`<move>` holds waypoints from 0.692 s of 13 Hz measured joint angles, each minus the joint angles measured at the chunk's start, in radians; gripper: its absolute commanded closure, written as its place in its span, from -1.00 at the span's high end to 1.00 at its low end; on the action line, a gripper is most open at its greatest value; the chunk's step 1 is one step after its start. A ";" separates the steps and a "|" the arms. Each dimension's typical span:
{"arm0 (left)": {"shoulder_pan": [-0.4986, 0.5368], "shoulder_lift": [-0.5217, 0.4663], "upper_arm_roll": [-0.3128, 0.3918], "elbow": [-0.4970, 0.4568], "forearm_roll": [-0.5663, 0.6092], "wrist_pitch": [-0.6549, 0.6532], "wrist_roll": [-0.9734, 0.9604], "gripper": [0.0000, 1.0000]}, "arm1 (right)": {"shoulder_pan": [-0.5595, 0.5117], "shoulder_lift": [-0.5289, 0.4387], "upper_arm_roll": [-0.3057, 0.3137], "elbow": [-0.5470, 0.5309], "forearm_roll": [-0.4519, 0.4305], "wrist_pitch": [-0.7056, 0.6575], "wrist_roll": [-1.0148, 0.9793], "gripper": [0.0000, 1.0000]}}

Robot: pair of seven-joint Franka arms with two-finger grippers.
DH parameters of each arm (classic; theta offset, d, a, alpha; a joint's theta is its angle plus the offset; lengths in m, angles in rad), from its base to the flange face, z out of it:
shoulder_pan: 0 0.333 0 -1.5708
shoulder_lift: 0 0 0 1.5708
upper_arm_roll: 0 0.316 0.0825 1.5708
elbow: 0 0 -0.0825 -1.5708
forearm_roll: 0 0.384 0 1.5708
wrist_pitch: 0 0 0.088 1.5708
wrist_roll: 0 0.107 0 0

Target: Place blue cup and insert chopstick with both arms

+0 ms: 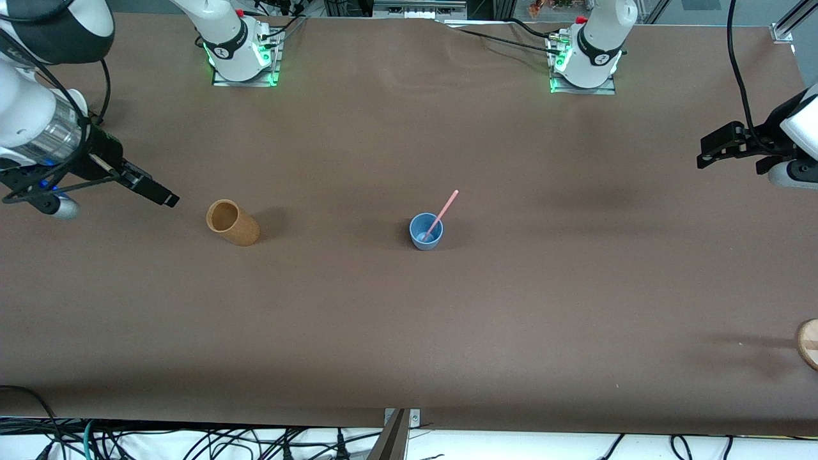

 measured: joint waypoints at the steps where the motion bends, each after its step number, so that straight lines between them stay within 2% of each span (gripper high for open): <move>1: 0.000 0.000 0.000 0.000 0.000 0.000 0.000 1.00 | 0.000 -0.005 -0.001 -0.011 -0.015 0.004 -0.078 1.00; 3: 0.000 0.000 0.000 0.000 0.000 0.000 0.000 1.00 | 0.000 -0.036 -0.031 -0.036 -0.047 -0.001 -0.344 1.00; 5: 0.000 0.000 0.000 0.000 0.000 -0.001 0.000 1.00 | -0.003 -0.076 -0.097 -0.056 -0.051 -0.038 -0.550 1.00; 7: 0.000 0.000 0.000 0.000 0.000 -0.001 0.000 1.00 | -0.009 -0.096 -0.124 -0.071 -0.070 -0.035 -0.621 1.00; 9: 0.000 0.000 0.000 -0.001 0.000 -0.001 0.000 1.00 | -0.011 -0.096 -0.124 -0.070 -0.085 -0.007 -0.628 1.00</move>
